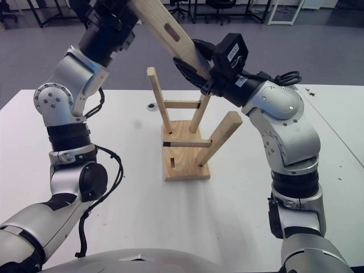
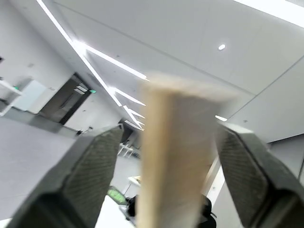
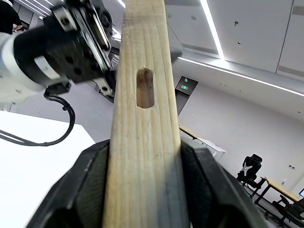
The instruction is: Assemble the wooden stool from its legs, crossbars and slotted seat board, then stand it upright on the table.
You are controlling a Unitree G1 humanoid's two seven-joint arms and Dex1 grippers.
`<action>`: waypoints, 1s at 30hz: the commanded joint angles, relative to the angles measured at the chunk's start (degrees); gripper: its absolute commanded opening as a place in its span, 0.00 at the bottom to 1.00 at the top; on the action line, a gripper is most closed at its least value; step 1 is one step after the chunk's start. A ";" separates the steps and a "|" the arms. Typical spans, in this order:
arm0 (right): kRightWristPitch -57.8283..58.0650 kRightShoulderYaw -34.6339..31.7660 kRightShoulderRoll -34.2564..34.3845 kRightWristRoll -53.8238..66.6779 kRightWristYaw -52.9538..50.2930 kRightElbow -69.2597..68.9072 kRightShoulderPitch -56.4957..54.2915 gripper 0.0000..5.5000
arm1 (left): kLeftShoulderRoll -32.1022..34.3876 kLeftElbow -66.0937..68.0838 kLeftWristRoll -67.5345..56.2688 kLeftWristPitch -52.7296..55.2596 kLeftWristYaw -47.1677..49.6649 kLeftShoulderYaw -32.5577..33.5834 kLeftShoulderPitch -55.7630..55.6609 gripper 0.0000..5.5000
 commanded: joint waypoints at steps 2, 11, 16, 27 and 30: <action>-1.73 0.15 -0.33 -2.53 0.79 -0.42 0.95 0.38 | 1.07 -1.44 6.20 -2.16 0.94 -3.05 2.32 0.48; -5.29 2.20 -0.97 -10.79 1.51 1.98 2.05 0.38 | 0.82 -3.73 10.99 -5.29 1.85 -4.04 5.22 0.22; -4.73 2.05 -0.58 -11.49 1.22 1.80 1.89 0.45 | 1.18 -7.53 11.67 -4.77 1.92 -5.25 7.72 0.20; 7.86 -6.46 -3.35 -7.56 -2.80 -13.86 4.86 0.86 | 4.43 -15.18 -0.86 -4.59 13.94 5.18 6.89 0.19; 9.92 -9.26 -1.86 -3.69 -4.66 -15.81 3.57 0.96 | 7.12 -16.89 -3.72 -4.41 18.12 7.30 9.03 0.19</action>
